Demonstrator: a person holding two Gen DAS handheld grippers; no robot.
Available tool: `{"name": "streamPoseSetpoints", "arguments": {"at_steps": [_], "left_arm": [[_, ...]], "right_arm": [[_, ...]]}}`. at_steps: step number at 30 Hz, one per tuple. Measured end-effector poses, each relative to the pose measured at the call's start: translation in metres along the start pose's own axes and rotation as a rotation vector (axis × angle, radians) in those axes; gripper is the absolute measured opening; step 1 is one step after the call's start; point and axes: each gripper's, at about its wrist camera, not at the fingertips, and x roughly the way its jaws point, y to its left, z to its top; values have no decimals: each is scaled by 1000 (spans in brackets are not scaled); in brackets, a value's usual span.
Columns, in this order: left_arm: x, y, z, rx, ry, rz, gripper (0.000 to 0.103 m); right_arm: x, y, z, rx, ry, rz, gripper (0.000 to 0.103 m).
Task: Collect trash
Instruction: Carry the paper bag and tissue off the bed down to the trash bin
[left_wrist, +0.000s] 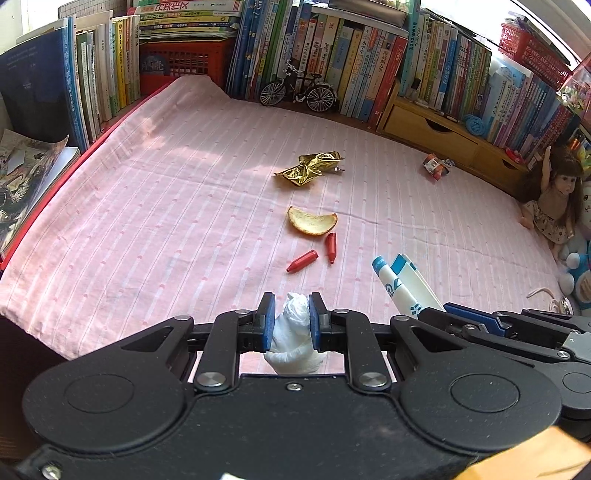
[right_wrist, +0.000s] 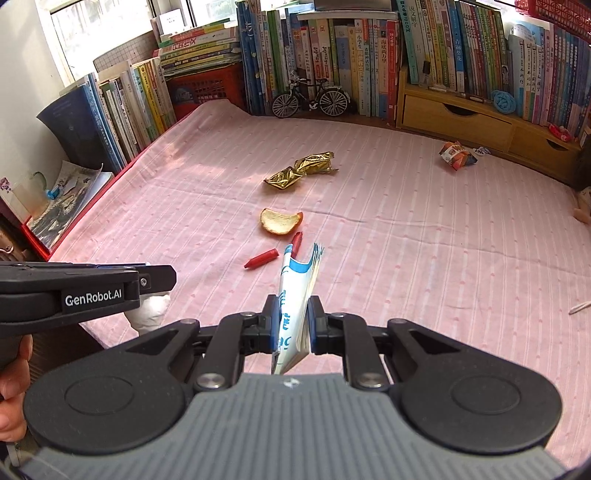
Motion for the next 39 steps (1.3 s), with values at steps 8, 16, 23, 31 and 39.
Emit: {"name": "streamPoseSetpoints", "arguments": {"at_steps": [8,16,23,31,39], "left_arm": [[-21,57,-28,-13,18,2,18],[-36,120,-63,8,66,9,18],[-38,143,-103,-53,116,23,18],[-15,157,-154,-136,206,70,18],[34,170,-198,-181,317,109,18]], "right_arm": [[-5,54,-23,-22,22,17,19],[-6,109,-63,-23,74,31,19],[-4,133,-103,-43,162,78,19],[23,142,-145,-83,277,133,19],[67,151,-181,-87,371,153,19]]}}
